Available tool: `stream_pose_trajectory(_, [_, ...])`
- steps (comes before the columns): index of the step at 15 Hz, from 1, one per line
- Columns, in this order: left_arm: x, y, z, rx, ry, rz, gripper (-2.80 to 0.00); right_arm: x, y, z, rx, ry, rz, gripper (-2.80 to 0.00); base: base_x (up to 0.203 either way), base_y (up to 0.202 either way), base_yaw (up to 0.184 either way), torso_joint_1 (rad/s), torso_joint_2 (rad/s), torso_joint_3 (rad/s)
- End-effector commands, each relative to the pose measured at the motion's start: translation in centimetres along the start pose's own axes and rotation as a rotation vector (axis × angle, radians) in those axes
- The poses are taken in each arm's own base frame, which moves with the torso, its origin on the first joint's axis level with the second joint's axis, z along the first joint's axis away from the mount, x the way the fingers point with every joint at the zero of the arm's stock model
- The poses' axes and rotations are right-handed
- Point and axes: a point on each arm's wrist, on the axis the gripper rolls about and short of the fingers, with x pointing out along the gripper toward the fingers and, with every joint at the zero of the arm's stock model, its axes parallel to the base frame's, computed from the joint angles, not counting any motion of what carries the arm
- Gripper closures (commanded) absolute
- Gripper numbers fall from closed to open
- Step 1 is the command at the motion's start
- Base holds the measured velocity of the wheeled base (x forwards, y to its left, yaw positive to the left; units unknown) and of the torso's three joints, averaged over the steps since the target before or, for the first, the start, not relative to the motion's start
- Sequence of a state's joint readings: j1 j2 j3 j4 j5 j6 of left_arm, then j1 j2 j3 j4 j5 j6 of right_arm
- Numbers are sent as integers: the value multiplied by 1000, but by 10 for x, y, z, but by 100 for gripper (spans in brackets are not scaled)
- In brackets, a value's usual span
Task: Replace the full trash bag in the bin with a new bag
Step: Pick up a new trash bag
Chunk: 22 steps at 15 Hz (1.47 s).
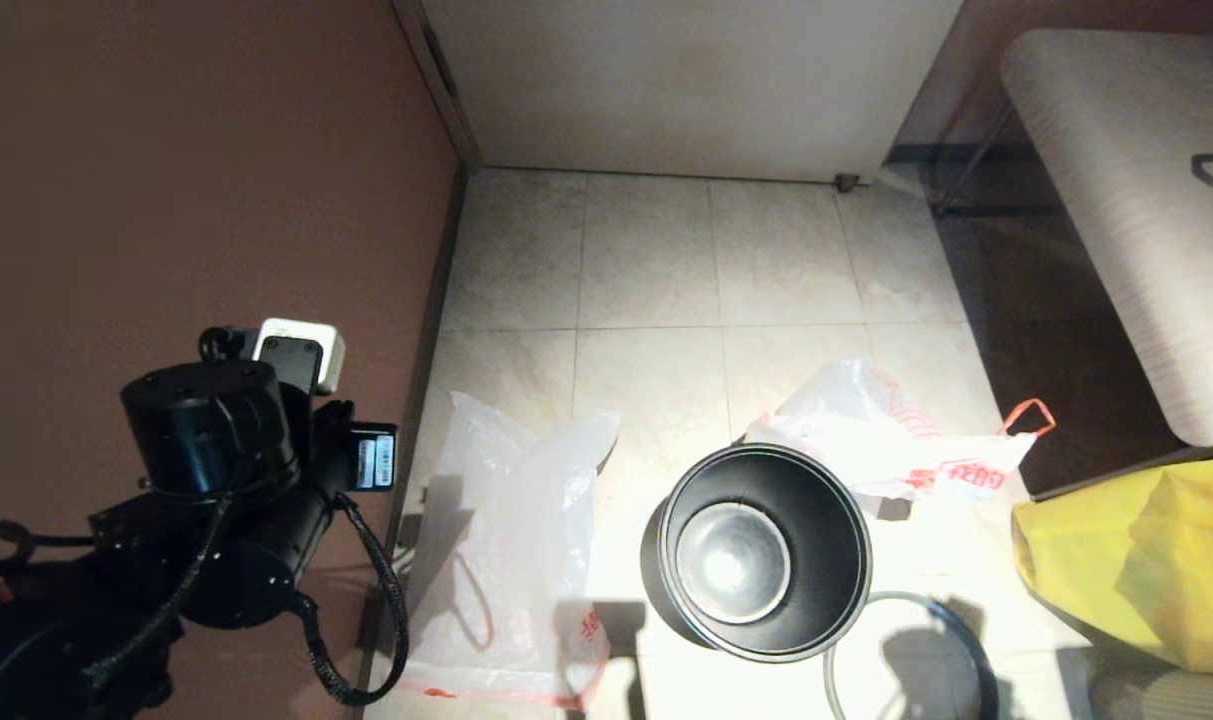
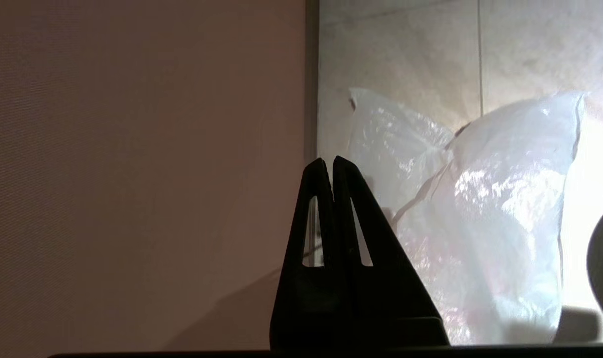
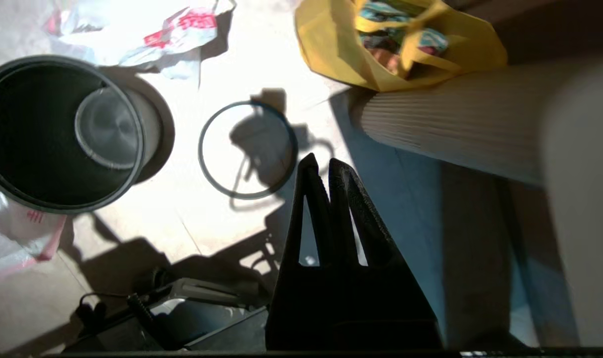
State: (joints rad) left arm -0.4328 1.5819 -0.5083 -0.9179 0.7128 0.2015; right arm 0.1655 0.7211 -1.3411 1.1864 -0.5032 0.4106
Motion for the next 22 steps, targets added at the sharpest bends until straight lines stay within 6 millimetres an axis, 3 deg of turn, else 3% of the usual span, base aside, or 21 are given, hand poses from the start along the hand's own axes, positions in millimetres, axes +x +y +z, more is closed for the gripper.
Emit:
stream_pose_trajectory(1, [7, -8, -5, 10, 10, 0, 0, -21, -20, -33, 70, -74, -37, 0, 0, 0, 0, 0, 0, 0])
stream_pose_trajectory(3, [11, -11, -6, -1, -5, 0, 0, -29, -26, -64, 80, -103, -15, 0, 0, 0, 0, 0, 0, 0])
stream_pose_trajectory(5, [12, -14, -9, -5, -10, 1, 0, -23, -28, -92, 54, -118, 54, 0, 0, 0, 0, 0, 0, 0])
stream_pose_trajectory(7, [12, -14, -12, -9, -14, -3, 0, -4, -29, -122, -9, -151, 118, 0, 0, 0, 0, 0, 0, 0])
stream_pose_trajectory(10, [15, -19, -21, -1, -5, -8, 0, 41, -23, -166, -86, -224, 236, 0, 0, 0, 0, 0, 0, 0])
stream_pose_trajectory(15, [28, -34, -39, 7, 0, -29, 0, 106, -5, -199, -144, -331, 347, 0, 0, 0, 0, 0, 0, 0])
stream_pose_trajectory(18, [35, -46, -50, -9, -29, -38, 0, 112, -3, -204, -203, -343, 410, 0, 0, 0, 0, 0, 0, 0])
stream_pose_trajectory(22, [54, -69, -96, 65, 62, -60, 0, 112, -3, -204, -182, -339, 410, 0, 0, 0, 0, 0, 0, 0])
